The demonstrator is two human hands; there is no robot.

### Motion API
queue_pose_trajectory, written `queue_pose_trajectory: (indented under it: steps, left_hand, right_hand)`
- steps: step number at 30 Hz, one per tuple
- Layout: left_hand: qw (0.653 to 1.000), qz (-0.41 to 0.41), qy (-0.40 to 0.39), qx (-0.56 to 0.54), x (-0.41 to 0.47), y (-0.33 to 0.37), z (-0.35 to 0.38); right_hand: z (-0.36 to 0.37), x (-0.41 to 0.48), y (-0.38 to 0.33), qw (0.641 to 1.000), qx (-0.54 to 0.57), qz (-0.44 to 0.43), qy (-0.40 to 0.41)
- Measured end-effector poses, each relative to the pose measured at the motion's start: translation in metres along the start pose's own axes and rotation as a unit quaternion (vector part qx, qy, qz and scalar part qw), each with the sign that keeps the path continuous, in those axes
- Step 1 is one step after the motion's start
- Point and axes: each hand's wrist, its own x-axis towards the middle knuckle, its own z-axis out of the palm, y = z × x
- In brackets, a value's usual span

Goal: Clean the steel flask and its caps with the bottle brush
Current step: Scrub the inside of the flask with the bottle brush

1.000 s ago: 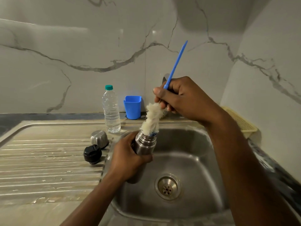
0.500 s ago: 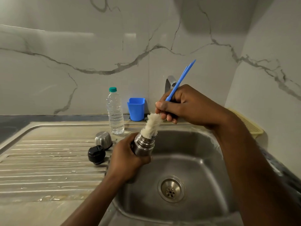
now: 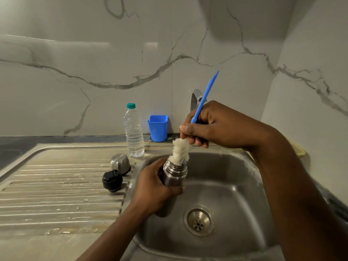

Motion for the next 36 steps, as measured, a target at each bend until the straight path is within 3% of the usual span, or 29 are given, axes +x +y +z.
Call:
queue_pose_trajectory:
  steps: [4, 10, 16, 24, 31, 36]
  left_hand:
    - [1.000, 0.011, 0.017, -0.013, 0.001, 0.009, 0.000]
    - [0.998, 0.017, 0.040, -0.034, 0.006, 0.023, -0.006]
    - [0.999, 0.012, 0.039, -0.025, 0.004, 0.020, -0.007]
    - [0.999, 0.017, 0.040, -0.022, 0.000, 0.022, -0.004]
    - [0.999, 0.006, 0.032, -0.011, 0.001, 0.018, -0.003]
    - [0.999, 0.016, 0.039, -0.012, 0.002, 0.022, -0.002]
  right_hand:
    - [0.007, 0.001, -0.003, 1.000, -0.018, 0.001, -0.015]
    - [0.030, 0.014, -0.009, 0.987, -0.163, 0.003, -0.007]
    - [0.017, 0.008, -0.007, 0.994, -0.110, 0.001, 0.019]
    - [0.020, 0.007, -0.006, 0.991, -0.133, 0.002, 0.030]
    - [0.004, -0.001, -0.017, 0.981, -0.105, -0.035, 0.161]
    - [0.026, 0.011, -0.013, 0.981, -0.168, 0.001, 0.101]
